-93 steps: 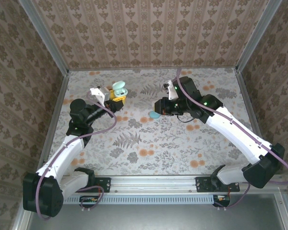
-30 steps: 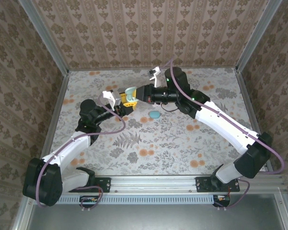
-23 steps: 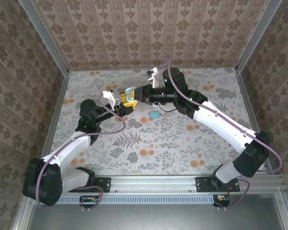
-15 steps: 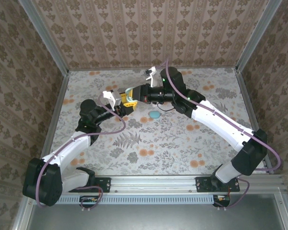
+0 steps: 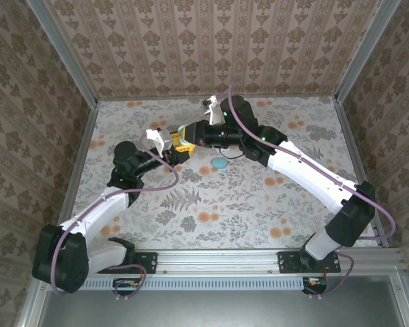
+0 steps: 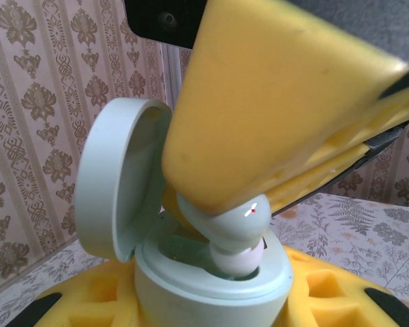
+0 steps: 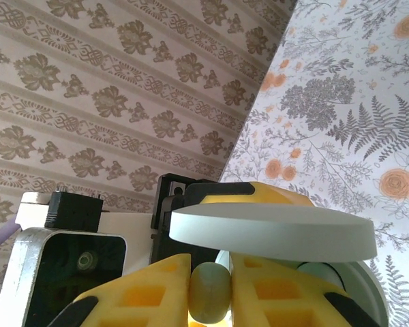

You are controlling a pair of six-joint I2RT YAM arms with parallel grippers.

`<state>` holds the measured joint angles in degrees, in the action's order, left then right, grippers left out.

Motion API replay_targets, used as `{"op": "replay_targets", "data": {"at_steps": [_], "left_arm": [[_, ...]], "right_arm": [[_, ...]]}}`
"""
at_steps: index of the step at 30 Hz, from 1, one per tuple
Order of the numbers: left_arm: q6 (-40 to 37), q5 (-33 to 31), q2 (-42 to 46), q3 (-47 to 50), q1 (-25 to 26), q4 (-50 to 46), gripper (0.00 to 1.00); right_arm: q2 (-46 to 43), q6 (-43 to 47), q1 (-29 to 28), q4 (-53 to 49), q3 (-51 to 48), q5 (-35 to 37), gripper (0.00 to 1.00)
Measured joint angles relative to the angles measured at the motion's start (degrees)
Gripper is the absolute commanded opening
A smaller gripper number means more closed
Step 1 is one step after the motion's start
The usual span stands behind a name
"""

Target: Insert wireless bluetooth earbuds into charging case

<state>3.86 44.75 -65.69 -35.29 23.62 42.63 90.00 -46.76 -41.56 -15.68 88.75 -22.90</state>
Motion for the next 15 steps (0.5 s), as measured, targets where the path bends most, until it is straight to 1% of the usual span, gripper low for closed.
{"op": "replay_targets", "data": {"at_steps": [4,7,9,12,13,15], "left_arm": [[0.0,0.0,0.0,0.0,0.0,-0.4,0.26],[0.0,-0.1,0.0,0.0,0.0,-0.6,0.25],[0.0,-0.1,0.0,0.0,0.0,-0.6,0.25],[0.0,-0.2,0.0,0.0,0.1,-0.6,0.26],[0.0,-0.2,0.0,0.0,0.1,-0.6,0.25],[0.0,-0.2,0.0,0.0,0.1,-0.6,0.25]], "right_arm": [[0.2,0.6,-0.3,-1.2,0.6,1.2,0.24],[0.2,1.1,-0.4,-1.4,0.6,2.0,0.22],[0.2,1.4,-0.5,-1.5,0.6,2.2,0.25],[0.3,1.6,-0.7,-2.2,1.2,2.8,0.26],[0.3,1.6,-0.7,-2.4,1.3,3.1,0.28],[0.3,1.6,-0.9,-2.6,1.5,3.3,0.29]]}}
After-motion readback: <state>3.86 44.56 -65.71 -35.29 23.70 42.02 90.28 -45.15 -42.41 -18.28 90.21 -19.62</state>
